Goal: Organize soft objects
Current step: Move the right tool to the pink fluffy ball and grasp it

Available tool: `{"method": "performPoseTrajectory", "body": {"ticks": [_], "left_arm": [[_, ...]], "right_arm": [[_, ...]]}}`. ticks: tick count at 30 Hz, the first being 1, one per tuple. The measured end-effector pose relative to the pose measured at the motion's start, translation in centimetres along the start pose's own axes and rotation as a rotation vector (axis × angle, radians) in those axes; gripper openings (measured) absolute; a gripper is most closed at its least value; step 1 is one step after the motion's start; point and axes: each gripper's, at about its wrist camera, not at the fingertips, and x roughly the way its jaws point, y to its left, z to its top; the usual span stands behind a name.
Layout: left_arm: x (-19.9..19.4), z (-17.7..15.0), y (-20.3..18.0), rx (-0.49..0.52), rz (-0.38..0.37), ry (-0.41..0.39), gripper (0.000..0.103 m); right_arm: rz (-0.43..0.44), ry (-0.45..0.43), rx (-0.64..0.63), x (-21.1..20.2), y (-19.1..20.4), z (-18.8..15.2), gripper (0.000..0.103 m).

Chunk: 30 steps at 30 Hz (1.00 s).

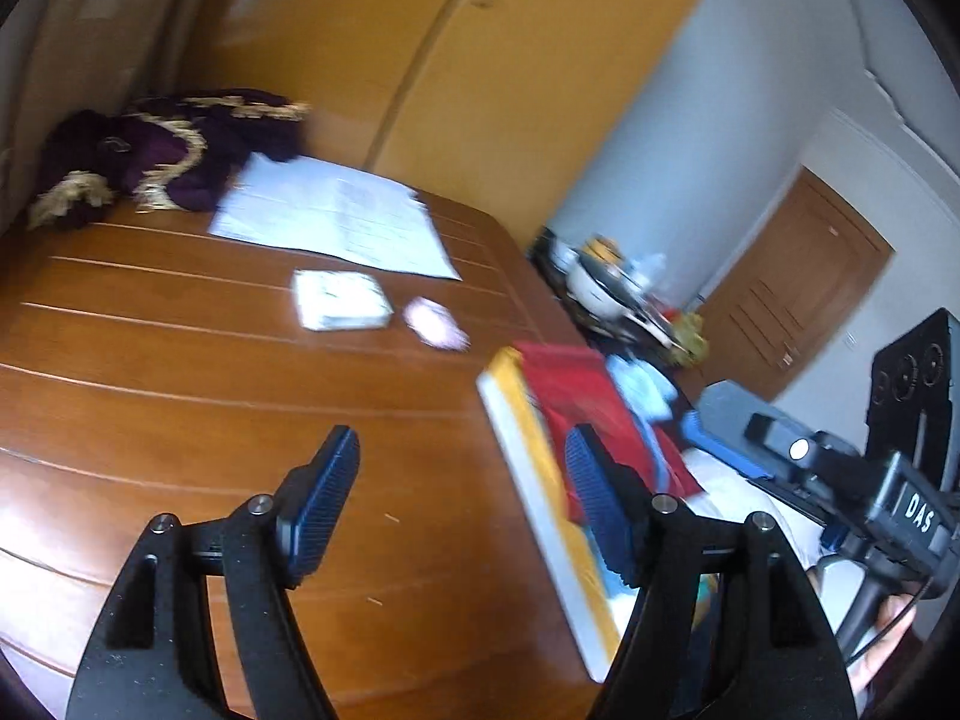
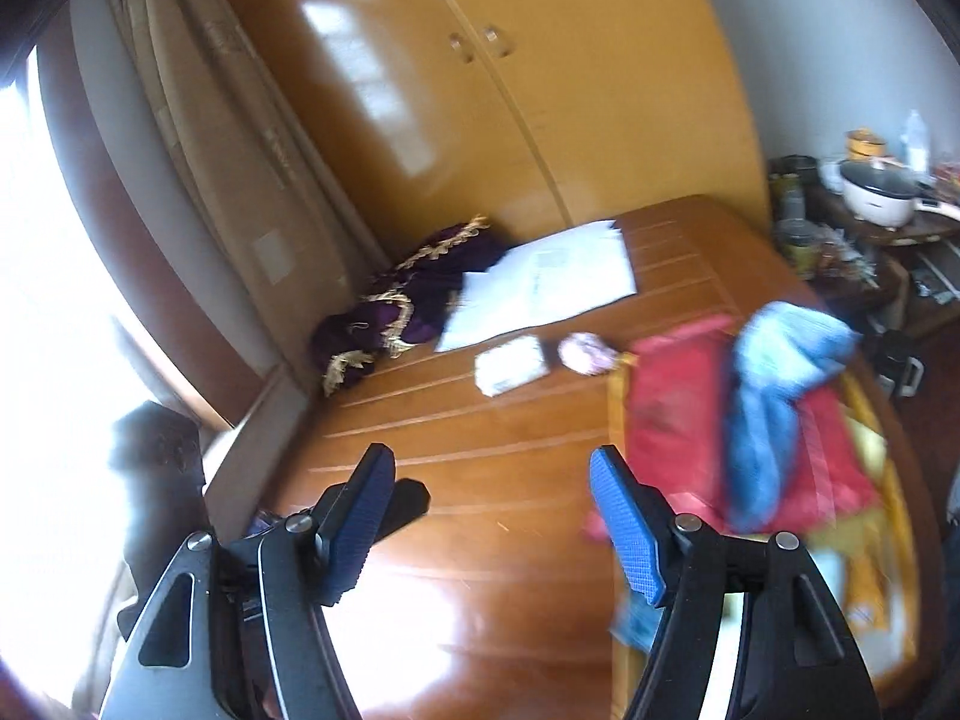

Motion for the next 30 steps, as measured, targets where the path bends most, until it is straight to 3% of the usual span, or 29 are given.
{"method": "performPoseTrajectory", "body": {"ticks": [5,12,17,19,21,24,28,30], "left_arm": [[0.1,3.0,4.8,-0.062,0.098,-0.030,0.071],[0.5,6.0,9.2,-0.094,0.151,-0.045,0.071],[1.1,6.0,10.5,-0.120,0.147,-0.015,0.071],[1.5,5.7,10.7,-0.121,0.144,0.000,0.071],[2.0,5.6,10.8,-0.118,0.148,0.013,0.071],[2.6,5.5,10.7,-0.108,0.163,0.021,0.071],[4.0,5.7,10.6,-0.104,0.188,0.043,0.071],[4.9,5.9,10.6,-0.103,0.202,0.059,0.071]], "right_arm": [[-0.010,0.045,0.081,6.7,1.8,4.6,0.070],[-0.201,0.110,0.170,16.4,0.9,9.4,0.070],[-0.340,0.153,0.244,21.8,-2.3,8.9,0.069],[-0.386,0.157,0.277,23.1,-3.7,8.4,0.062],[-0.452,0.153,0.265,24.1,-4.5,8.1,0.062],[-0.480,0.175,0.286,25.3,-5.8,7.6,0.049],[-0.532,0.185,0.225,26.2,-5.4,6.9,0.048],[-0.539,0.184,0.220,26.3,-5.3,6.8,0.040]]}}
